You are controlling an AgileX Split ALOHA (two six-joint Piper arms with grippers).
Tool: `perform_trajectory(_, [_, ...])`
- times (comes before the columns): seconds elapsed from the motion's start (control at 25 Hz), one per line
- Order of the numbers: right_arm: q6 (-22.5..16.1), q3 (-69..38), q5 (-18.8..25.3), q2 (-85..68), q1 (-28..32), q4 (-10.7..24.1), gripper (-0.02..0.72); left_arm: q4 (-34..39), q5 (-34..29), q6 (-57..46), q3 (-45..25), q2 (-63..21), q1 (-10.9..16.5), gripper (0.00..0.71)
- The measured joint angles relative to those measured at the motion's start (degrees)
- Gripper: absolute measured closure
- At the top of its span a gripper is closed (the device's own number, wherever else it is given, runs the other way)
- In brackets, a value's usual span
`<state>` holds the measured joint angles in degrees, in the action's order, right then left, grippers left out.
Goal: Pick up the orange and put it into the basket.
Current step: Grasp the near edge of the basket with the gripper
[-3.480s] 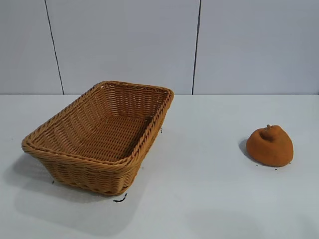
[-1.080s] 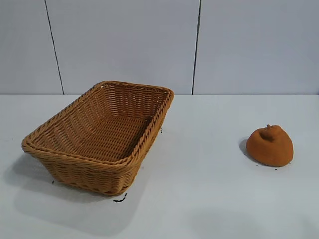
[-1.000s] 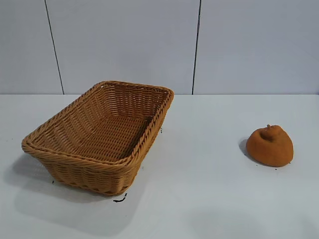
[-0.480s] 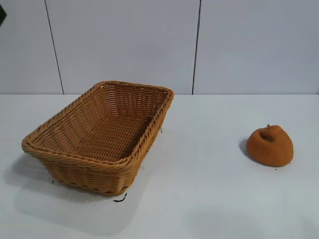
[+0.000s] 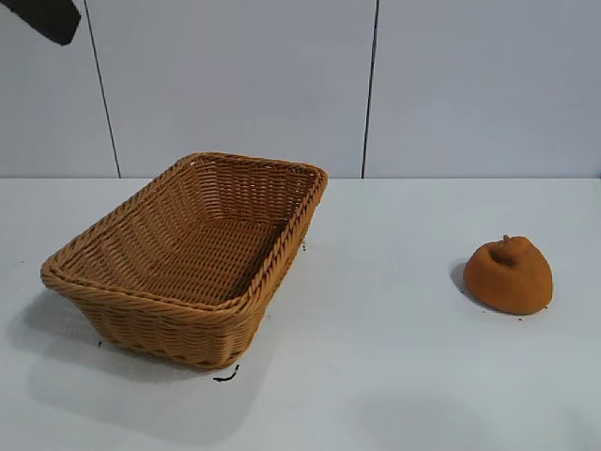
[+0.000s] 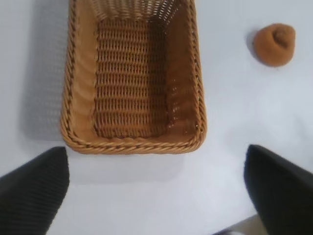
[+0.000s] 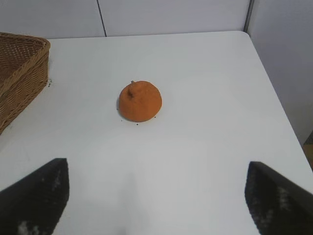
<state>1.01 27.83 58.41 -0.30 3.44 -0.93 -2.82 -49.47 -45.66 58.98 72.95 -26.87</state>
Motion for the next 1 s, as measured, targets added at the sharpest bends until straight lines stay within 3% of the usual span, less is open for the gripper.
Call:
perform_trajectory(0.52, [-0.16, 0.00, 0.06, 0.00, 0.00, 0.00, 0.029, -2.46, 2.37, -28.96, 1.04, 12.46, 0.00, 0.014])
perform_trajectory(1.0, [-0.17, 0.00, 0.06, 0.00, 0.00, 0.00, 0.029, -2.66, 5.92, -38.12, 1.15, 20.31, 0.00, 0.014])
